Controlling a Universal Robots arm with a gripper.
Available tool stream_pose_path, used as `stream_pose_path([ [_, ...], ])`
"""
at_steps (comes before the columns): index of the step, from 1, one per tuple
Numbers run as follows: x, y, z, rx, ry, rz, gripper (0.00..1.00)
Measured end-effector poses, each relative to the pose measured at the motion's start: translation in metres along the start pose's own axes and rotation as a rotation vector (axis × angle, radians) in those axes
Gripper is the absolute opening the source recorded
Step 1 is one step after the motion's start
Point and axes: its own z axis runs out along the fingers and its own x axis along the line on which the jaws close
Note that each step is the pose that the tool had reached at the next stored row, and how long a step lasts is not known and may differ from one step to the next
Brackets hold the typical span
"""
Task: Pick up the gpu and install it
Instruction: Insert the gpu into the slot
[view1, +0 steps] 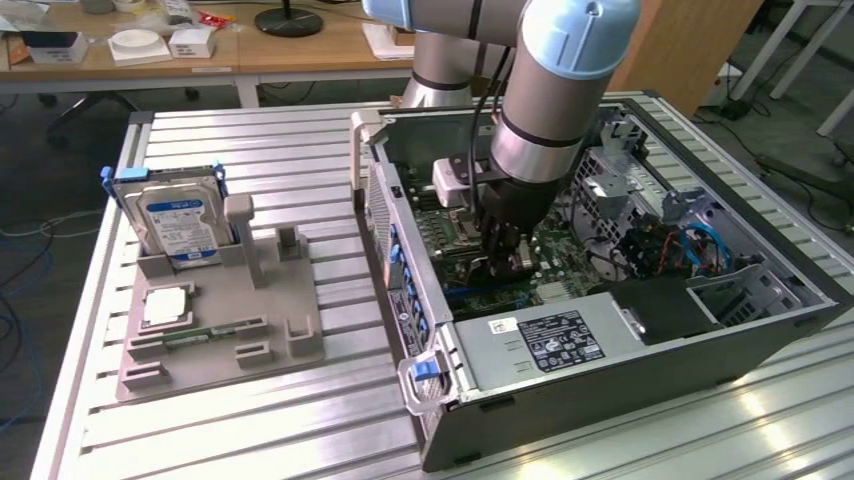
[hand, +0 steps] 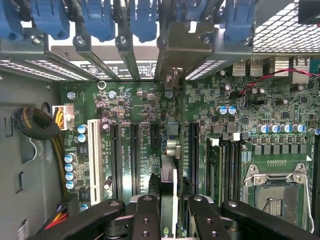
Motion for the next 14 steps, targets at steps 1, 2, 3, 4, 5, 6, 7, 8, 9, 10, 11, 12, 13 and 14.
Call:
stream_pose_path([
  [1, 0.0000, 0.0000, 0.0001, -0.0003, 0.0000, 0.000, 0.26],
  [2, 0.0000, 0.0000, 0.0003, -0.0004, -0.0001, 0.000, 0.26],
  [3, 0.0000, -0.0001, 0.0006, -0.0005, -0.0001, 0.000, 0.26],
  [4, 0.0000, -0.0001, 0.0009, -0.0004, -0.0001, 0.000, 0.26],
  [5, 0.0000, -0.0001, 0.0014, -0.0005, 0.0000, 0.000, 0.26],
  [6, -0.0001, -0.0001, 0.0019, -0.0004, -0.0001, 0.000, 0.26],
  [7, -0.0001, -0.0001, 0.0020, -0.0004, 0.0002, 0.000, 0.26],
  [8, -0.0001, -0.0001, 0.0020, -0.0004, 0.0001, 0.000, 0.26],
  [9, -0.0001, -0.0001, 0.0020, -0.0004, 0.0002, 0.000, 0.26],
  [10, -0.0001, 0.0000, 0.0016, -0.0004, 0.0000, 0.000, 0.26],
  [11, -0.0002, -0.0001, 0.0007, -0.0001, -0.0004, 0.000, 0.26],
  [12, -0.0003, -0.0001, 0.0001, -0.0002, -0.0006, 0.000, 0.26],
  [13, -0.0003, -0.0001, 0.0000, -0.0003, -0.0008, 0.000, 0.26],
  [14, -0.0003, -0.0001, 0.0000, -0.0002, -0.0008, 0.000, 0.26],
])
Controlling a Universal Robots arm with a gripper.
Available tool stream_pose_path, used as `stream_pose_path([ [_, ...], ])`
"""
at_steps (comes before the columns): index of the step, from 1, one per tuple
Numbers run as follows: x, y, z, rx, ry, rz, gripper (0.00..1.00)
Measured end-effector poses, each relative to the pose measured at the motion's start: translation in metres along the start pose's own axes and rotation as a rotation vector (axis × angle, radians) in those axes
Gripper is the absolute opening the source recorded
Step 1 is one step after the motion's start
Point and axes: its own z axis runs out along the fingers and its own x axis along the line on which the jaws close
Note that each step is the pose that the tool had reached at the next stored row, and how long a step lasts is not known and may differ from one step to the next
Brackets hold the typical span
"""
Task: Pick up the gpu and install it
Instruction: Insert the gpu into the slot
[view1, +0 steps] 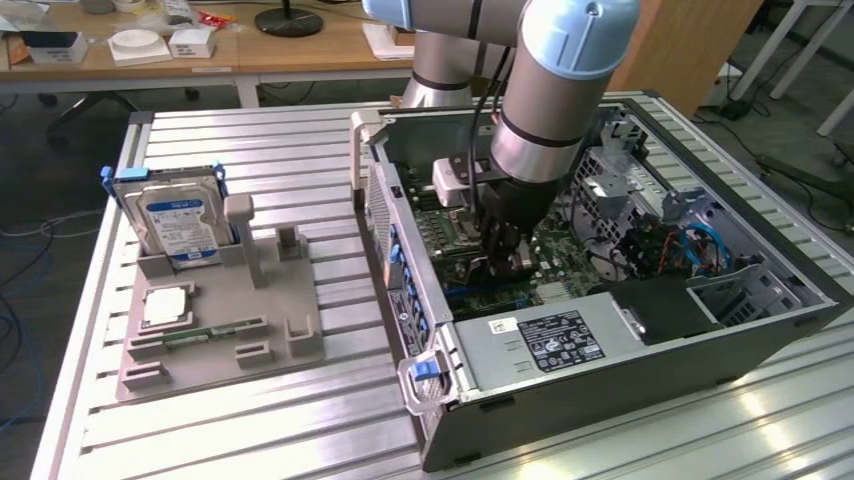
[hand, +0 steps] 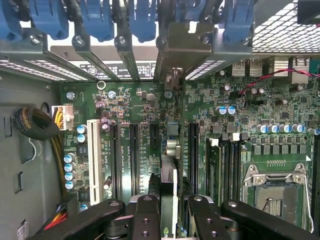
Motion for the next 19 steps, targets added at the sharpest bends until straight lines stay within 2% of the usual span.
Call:
stream_pose_path([
  [19, -0.0003, 0.0000, -0.0008, -0.0005, 0.0003, -0.007, 0.26],
])
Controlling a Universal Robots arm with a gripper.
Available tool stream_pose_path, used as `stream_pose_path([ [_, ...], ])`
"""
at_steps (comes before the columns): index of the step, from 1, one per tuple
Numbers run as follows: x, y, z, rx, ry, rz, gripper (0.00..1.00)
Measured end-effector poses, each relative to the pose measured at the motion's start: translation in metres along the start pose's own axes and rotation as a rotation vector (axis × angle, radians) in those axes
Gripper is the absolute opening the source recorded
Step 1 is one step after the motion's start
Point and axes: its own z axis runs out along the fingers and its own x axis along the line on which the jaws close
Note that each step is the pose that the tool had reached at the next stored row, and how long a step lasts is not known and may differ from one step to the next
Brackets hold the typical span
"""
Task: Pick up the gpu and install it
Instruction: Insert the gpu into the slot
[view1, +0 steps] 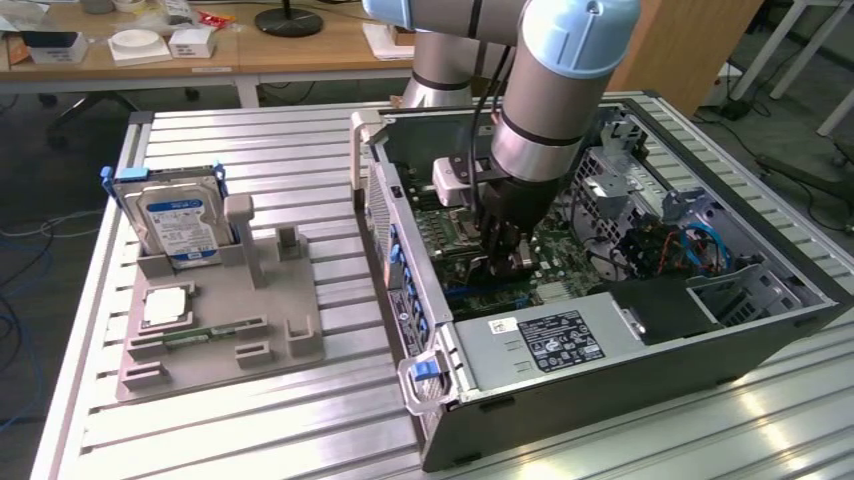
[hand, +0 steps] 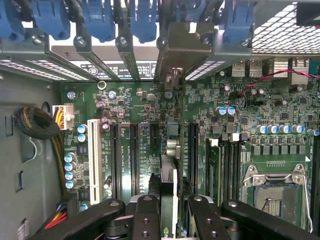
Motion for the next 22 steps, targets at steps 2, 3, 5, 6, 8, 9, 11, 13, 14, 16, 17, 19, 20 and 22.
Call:
stream_pose_path([
  [2, -0.0001, 0.0000, 0.0001, -0.0001, -0.0001, -0.003, 0.26],
  [3, -0.0002, 0.0000, 0.0001, -0.0002, -0.0002, -0.005, 0.26],
  [5, -0.0009, 0.0001, 0.0001, -0.0005, 0.0002, -0.010, 0.26],
  [6, -0.0013, 0.0001, 0.0001, -0.0007, 0.0003, -0.014, 0.26],
  [8, -0.0022, 0.0001, 0.0002, -0.0011, 0.0006, -0.024, 0.26],
  [9, -0.0025, 0.0000, 0.0002, -0.0014, 0.0007, -0.029, 0.26],
  [11, -0.0029, 0.0001, 0.0002, -0.0018, 0.0007, -0.039, 0.26],
  [13, -0.0032, 0.0001, 0.0002, -0.0023, 0.0007, -0.047, 0.26],
  [14, -0.0032, 0.0001, 0.0002, -0.0023, 0.0007, -0.048, 0.26],
  [16, -0.0033, 0.0001, 0.0002, -0.0024, 0.0007, -0.048, 0.26],
  [17, -0.0032, 0.0003, 0.0023, -0.0025, 0.0004, -0.048, 0.26],
  [19, -0.0032, 0.0027, 0.0005, 0.0030, -0.0003, -0.049, 0.26],
  [20, -0.0032, 0.0028, 0.0004, 0.0036, -0.0003, -0.049, 0.26],
  [22, -0.0032, 0.0029, 0.0005, 0.0038, -0.0004, -0.049, 0.26],
])
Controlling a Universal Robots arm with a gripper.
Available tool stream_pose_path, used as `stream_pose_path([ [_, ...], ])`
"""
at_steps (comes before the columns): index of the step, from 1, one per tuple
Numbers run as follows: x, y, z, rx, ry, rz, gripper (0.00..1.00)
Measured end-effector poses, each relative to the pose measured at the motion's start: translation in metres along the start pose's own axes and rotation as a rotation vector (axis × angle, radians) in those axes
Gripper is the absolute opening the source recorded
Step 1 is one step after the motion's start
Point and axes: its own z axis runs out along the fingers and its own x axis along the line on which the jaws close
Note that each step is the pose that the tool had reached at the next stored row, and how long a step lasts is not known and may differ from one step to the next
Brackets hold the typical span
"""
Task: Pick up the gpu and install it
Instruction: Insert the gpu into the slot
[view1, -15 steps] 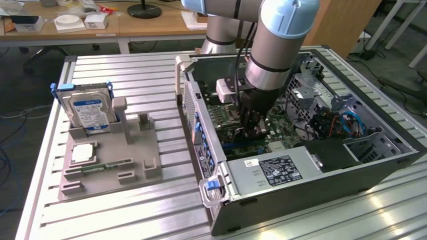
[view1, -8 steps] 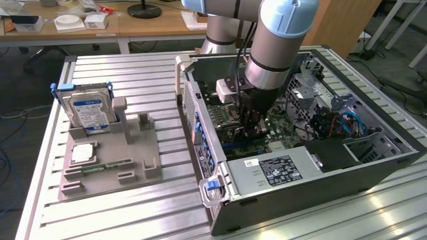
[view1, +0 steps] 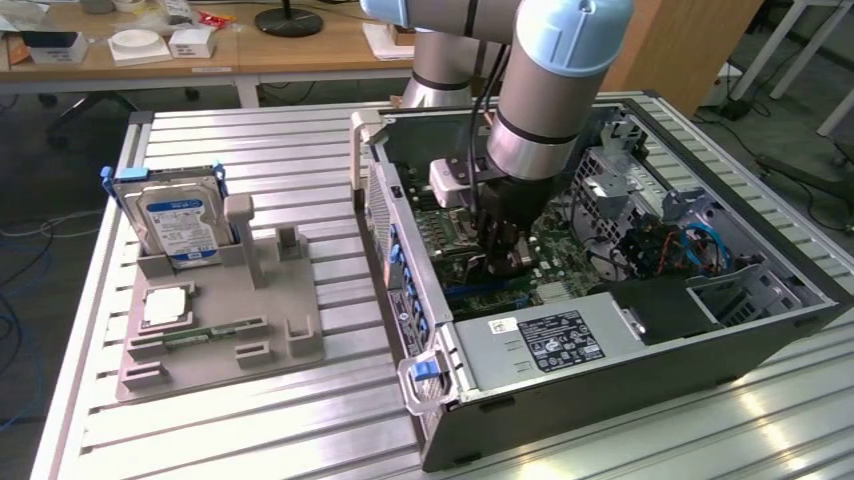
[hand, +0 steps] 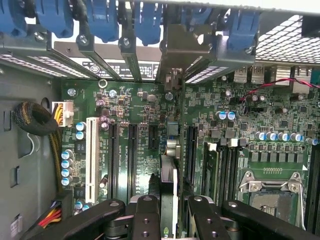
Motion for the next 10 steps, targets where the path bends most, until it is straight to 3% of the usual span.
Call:
stream_pose_path([
  [10, 0.0001, 0.0002, 0.0004, 0.0000, 0.0002, 0.003, 0.26],
])
